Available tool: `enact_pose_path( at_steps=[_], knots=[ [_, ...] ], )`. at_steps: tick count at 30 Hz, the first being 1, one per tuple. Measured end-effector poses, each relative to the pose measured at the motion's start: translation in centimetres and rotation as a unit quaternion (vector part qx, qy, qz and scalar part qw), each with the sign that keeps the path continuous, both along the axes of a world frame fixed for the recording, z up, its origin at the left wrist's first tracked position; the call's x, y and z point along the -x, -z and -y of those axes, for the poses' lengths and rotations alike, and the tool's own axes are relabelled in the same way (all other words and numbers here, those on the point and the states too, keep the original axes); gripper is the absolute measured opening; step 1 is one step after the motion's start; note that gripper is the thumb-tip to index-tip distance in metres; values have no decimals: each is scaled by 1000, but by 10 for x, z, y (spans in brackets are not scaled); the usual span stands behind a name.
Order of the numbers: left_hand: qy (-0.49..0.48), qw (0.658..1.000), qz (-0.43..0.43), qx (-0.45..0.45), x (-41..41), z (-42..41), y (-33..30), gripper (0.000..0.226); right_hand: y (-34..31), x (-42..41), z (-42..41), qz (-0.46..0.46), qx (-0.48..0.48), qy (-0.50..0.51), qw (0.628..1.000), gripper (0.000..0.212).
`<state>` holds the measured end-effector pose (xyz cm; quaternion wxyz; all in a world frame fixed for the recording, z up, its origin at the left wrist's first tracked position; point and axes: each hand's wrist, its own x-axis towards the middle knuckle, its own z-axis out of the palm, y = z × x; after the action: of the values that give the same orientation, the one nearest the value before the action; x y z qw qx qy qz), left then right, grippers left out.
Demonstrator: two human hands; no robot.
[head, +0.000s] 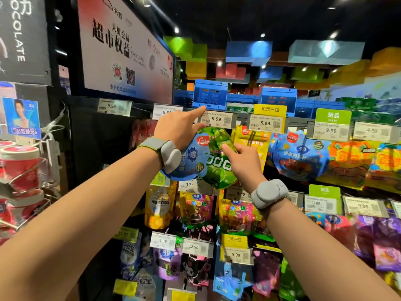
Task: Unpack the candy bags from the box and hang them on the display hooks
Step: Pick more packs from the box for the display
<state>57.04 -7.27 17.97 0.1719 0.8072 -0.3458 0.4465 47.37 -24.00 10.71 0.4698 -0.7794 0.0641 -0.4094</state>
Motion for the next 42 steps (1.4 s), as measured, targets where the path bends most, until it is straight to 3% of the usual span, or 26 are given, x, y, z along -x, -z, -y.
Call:
enact_pose_path(
  at_steps=[8,14,18,21,30,33,36,39,42],
  knots=[
    [-27,997,24,-66,1,-2,-6,62,-3,-17,9,10,-29,-10,999,47],
    [-24,995,47,-84,8,-4,-15,50,0,-27,10,17,-60,-43,997,60],
    [-40,989,44,-132,14,-5,-18,65,-3,-21,8,7,-75,-63,995,11],
    [-36,991,39,-123,15,-6,-19,62,0,-24,8,6,-96,-71,993,16],
    [53,987,-135,-74,7,-8,-40,52,-7,-26,7,-11,-91,-47,995,26],
    [75,983,-154,-70,8,-7,-45,45,-14,-32,5,-11,-93,-47,995,24],
    [81,981,-161,-76,7,-6,-45,45,-22,-38,3,-13,-91,-38,995,39],
    [79,980,-160,-82,6,-7,-45,46,-31,-35,-3,-9,-74,-45,996,21],
    [79,979,-165,-86,5,-6,-46,48,-35,-40,-2,-3,-66,-31,997,19]
  ],
)
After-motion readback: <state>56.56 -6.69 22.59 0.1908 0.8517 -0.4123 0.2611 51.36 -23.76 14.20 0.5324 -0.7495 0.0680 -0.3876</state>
